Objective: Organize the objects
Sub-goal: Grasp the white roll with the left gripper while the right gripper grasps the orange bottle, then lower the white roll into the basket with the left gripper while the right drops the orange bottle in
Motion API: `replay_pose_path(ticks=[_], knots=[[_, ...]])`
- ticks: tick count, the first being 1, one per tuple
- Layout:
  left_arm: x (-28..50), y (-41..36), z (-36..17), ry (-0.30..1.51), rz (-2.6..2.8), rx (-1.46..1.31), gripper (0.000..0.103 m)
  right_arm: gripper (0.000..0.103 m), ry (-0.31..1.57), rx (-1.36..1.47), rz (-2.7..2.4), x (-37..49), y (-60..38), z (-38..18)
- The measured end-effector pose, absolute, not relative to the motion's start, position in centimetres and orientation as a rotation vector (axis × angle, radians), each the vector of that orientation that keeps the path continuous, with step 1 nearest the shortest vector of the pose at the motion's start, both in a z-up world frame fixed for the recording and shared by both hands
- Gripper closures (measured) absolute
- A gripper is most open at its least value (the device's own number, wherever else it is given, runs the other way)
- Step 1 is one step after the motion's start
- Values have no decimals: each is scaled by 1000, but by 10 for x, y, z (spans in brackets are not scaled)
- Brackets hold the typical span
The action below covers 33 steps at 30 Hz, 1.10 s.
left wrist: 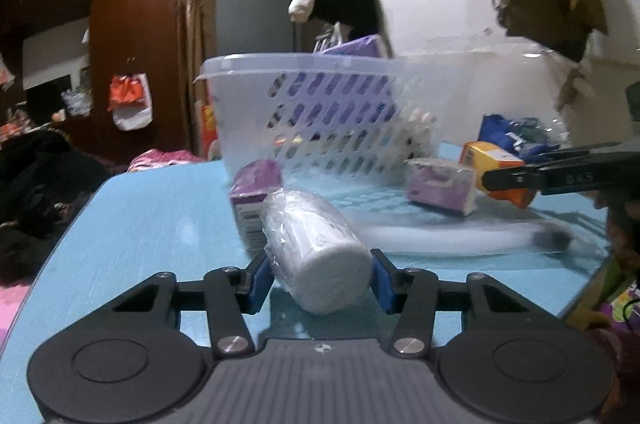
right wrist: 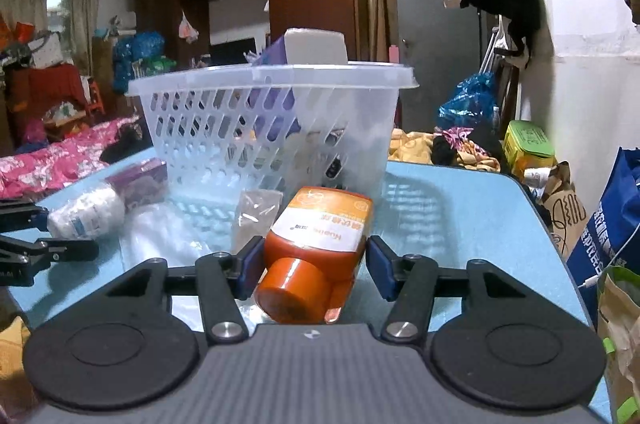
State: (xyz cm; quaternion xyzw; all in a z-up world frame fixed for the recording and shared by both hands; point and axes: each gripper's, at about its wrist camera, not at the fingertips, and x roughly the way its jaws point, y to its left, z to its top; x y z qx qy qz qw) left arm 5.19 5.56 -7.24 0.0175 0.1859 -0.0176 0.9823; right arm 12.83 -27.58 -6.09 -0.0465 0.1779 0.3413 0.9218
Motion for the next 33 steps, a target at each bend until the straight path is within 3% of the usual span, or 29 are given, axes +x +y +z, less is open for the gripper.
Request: replay_pose_path(ticks=[7, 16, 23, 33], knots=[[42, 50, -49, 290, -76, 14, 49, 45, 306, -53, 705, 127, -293, -32], [75, 61, 41, 127, -35, 0, 49, 45, 221, -65, 726, 161, -272, 38], [160, 81, 77, 216, 48, -24, 49, 45, 287, -99, 680, 220, -230, 53], [194, 87, 61, 297, 67, -24, 49, 45, 359, -125, 663, 240, -223, 36]])
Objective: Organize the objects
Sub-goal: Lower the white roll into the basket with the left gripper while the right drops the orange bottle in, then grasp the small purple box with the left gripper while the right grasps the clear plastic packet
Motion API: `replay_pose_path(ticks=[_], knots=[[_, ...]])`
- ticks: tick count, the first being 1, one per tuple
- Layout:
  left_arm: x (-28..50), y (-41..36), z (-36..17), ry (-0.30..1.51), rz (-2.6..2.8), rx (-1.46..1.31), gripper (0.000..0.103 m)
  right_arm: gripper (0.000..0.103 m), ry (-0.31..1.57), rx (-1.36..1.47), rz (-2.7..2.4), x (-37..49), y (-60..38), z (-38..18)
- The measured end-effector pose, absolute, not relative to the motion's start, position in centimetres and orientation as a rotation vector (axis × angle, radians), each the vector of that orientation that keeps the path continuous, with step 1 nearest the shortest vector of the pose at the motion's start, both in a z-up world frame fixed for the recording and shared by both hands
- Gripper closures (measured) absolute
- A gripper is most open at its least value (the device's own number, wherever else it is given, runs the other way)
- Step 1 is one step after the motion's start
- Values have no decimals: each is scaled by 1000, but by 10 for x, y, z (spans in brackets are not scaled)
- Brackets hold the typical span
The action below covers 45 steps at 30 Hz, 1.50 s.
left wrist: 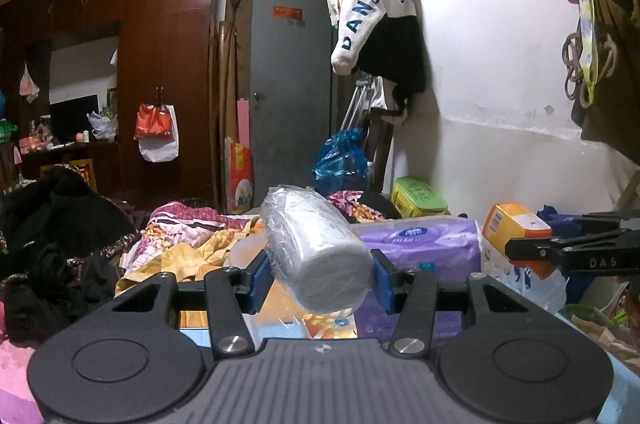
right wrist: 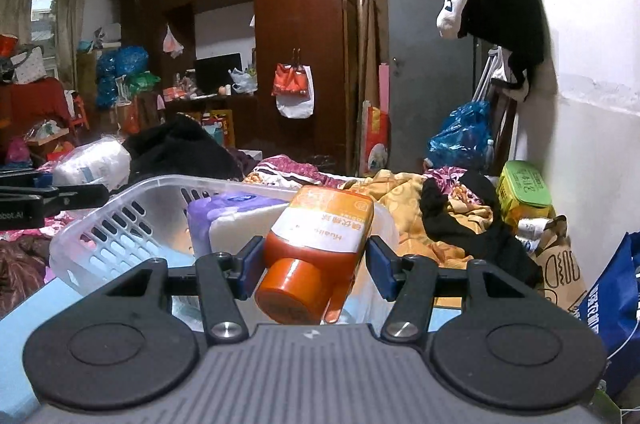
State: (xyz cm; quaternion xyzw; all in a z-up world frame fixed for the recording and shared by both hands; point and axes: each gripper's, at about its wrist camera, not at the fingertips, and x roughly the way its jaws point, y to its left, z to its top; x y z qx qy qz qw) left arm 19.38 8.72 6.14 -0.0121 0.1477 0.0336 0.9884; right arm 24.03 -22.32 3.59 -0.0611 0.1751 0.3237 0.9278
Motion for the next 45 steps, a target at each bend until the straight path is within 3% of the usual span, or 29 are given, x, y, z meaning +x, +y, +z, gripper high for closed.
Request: replay_pose_path(ticks=[7, 8, 9, 10, 12, 18, 24, 35, 37, 42, 44, 45], knots=[[199, 86, 50, 293, 71, -33, 47, 44, 368, -121, 652, 245, -223, 34], [198, 86, 49, 288, 72, -24, 40, 43, 358, -116, 648, 243, -225, 35], [197, 84, 48, 279, 74, -14, 26, 33, 343, -111, 639, 240, -227, 36], [194, 83, 47, 264, 75, -6, 21, 15, 321, -105, 625, 234, -230, 37], [182, 82, 47, 226, 79, -11, 18, 5, 279, -100, 606, 222, -236, 39], [128, 81, 32, 201, 23, -85, 17, 0, 274, 29, 733, 192, -266, 27], [88, 79, -8, 266, 46, -58, 16, 0, 454, -35, 812, 178, -259, -26], [102, 85, -38, 385, 53, -59, 17, 27, 533, -82, 852, 174, -236, -57], [104, 83, -40, 408, 53, -47, 17, 39, 542, -82, 851, 169, -237, -61], [111, 80, -42, 457, 67, -33, 17, 55, 547, -52, 858, 170, -243, -65], [114, 80, -44, 482, 55, -44, 22, 61, 546, -43, 861, 170, -245, -66], [117, 81, -45, 498, 52, -48, 30, 65, 543, -46, 858, 169, -245, -65]])
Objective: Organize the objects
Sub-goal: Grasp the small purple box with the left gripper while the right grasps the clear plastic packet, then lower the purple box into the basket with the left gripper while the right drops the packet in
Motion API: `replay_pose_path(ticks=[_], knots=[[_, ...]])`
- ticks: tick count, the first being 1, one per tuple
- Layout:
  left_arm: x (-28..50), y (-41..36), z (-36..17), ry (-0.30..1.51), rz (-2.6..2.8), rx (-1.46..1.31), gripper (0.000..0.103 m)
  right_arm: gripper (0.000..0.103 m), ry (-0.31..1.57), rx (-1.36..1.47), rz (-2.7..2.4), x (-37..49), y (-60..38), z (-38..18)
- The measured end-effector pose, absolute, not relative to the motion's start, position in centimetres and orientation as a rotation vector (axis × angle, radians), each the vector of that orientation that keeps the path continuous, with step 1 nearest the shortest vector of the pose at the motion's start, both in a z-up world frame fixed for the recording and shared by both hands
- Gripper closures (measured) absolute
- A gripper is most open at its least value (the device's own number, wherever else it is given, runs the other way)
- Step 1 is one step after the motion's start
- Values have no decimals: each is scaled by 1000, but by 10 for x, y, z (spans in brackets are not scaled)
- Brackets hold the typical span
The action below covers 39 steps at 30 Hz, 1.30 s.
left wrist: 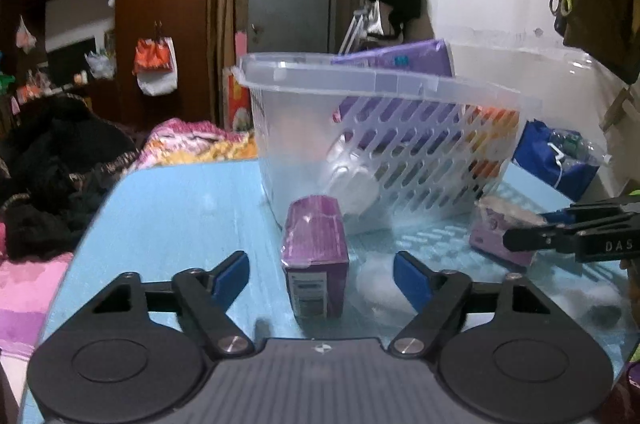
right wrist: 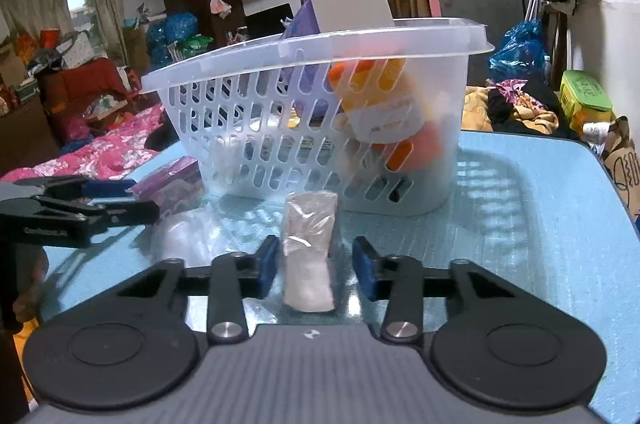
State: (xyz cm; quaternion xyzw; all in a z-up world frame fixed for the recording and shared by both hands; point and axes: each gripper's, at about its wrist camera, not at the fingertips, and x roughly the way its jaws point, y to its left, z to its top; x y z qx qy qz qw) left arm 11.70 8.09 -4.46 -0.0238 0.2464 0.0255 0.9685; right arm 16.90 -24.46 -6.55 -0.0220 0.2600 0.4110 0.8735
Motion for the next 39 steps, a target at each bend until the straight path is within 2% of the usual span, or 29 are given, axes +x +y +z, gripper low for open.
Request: replay_pose_path(ticks=[1, 2, 3, 16, 30, 35, 39], knots=[[119, 82, -45, 512, 53, -51, 36, 67, 541, -53, 857, 168, -244, -65], [121, 82, -47, 527, 51, -57, 48, 67, 538, -59, 855, 168, -243, -65], [122, 84, -48, 538, 48, -65, 65, 68, 534, -63, 853, 167, -242, -65], [97, 82, -43, 377, -13, -53, 66, 69, 445, 39, 871, 161, -259, -63], [86, 83, -40, 294, -14, -49, 66, 69, 400, 47, 879, 156, -264, -58], [67, 83, -34, 182, 3, -69, 66, 69, 346, 62, 897, 141, -279, -38], [52, 76, -1, 107, -7, -70, 66, 69, 259, 33, 889, 132, -279, 1]])
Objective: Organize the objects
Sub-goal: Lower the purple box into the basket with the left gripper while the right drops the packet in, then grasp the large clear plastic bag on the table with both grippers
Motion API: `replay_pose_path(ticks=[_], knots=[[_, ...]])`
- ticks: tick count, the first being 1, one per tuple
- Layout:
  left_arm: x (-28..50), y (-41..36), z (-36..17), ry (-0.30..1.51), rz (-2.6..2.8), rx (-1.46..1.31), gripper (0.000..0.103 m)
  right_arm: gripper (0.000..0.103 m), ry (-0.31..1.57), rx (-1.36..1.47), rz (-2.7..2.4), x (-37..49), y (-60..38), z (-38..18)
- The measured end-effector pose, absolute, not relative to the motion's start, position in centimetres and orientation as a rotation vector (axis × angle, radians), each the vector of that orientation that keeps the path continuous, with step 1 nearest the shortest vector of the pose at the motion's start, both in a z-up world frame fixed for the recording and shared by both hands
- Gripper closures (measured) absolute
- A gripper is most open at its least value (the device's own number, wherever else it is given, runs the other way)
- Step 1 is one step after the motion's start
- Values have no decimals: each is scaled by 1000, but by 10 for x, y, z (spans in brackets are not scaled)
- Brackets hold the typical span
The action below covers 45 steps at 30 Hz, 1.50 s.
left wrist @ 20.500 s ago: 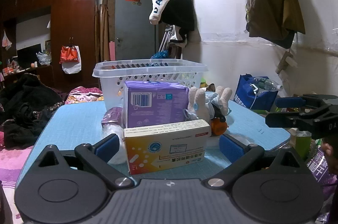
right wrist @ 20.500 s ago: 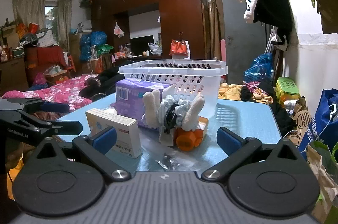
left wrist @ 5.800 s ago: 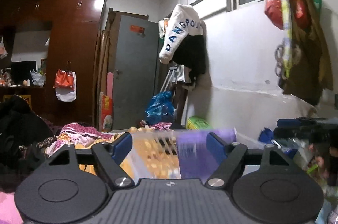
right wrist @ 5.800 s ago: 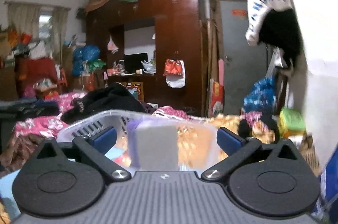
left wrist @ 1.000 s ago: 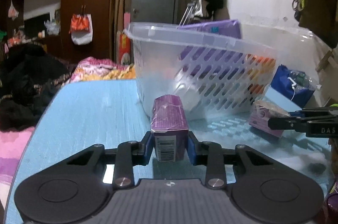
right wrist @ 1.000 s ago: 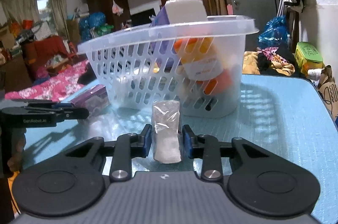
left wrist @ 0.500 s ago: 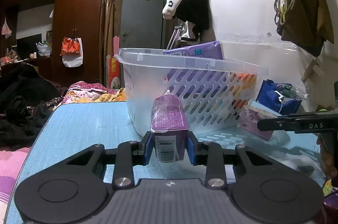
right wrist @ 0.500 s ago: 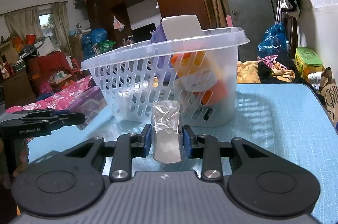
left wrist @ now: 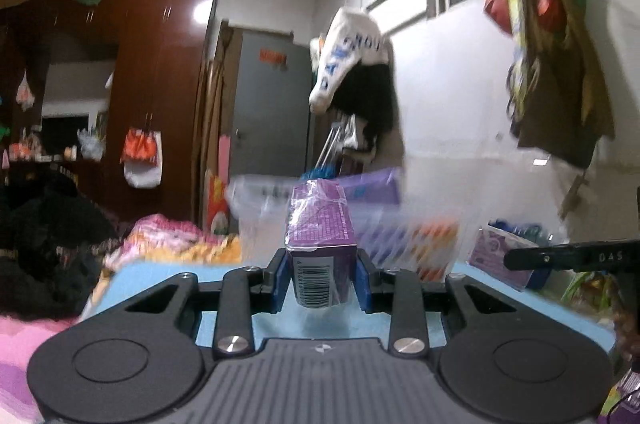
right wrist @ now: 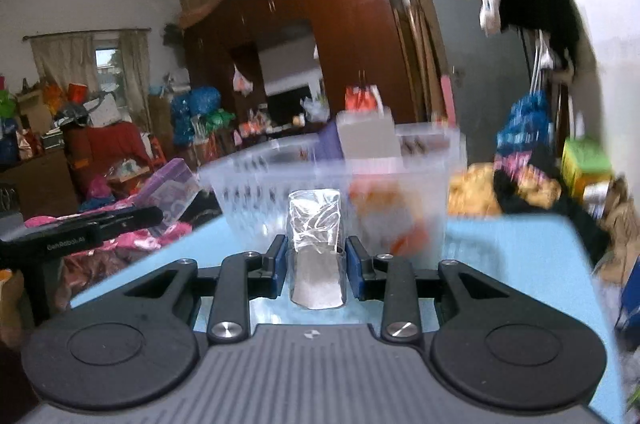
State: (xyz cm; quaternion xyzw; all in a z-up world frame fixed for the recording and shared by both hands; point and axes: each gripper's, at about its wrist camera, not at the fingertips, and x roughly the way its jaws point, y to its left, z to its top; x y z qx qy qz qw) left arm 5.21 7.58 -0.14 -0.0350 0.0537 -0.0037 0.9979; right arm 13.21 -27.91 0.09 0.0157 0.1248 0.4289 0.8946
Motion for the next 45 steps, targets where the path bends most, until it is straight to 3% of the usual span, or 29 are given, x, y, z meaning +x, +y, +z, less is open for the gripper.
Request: replay_pose_path(ticks=[5, 8, 15, 29, 30, 31, 32, 33, 34, 37, 45], knots=[[88, 73, 62, 116, 10, -75, 66, 69, 166, -38, 849, 152, -235, 53], [138, 77, 88, 220, 13, -76, 66, 69, 199, -46, 848, 179, -199, 67], [193, 87, 82, 356, 72, -103, 66, 69, 306, -99, 856, 215, -149, 53], [204, 91, 67, 387, 103, -104, 64, 66, 344, -109, 881, 214, -149, 36], [204, 91, 66, 382, 104, -106, 54, 62, 334, -109, 874, 212, -151, 37], [203, 90, 66, 374, 108, -103, 45, 46, 328, -105, 868, 210, -154, 37], [202, 89, 66, 363, 108, -103, 23, 36, 323, -95, 867, 208, -158, 38], [198, 88, 67, 343, 102, -105, 16, 18, 303, -78, 860, 203, -164, 38], [192, 87, 68, 321, 93, -105, 16, 8, 275, -68, 847, 197, -172, 38], [161, 80, 71, 247, 77, -100, 16, 0, 228, -65, 813, 176, -202, 31], [86, 60, -1, 319, -24, -69, 15, 0, 375, -63, 705, 130, -285, -54]])
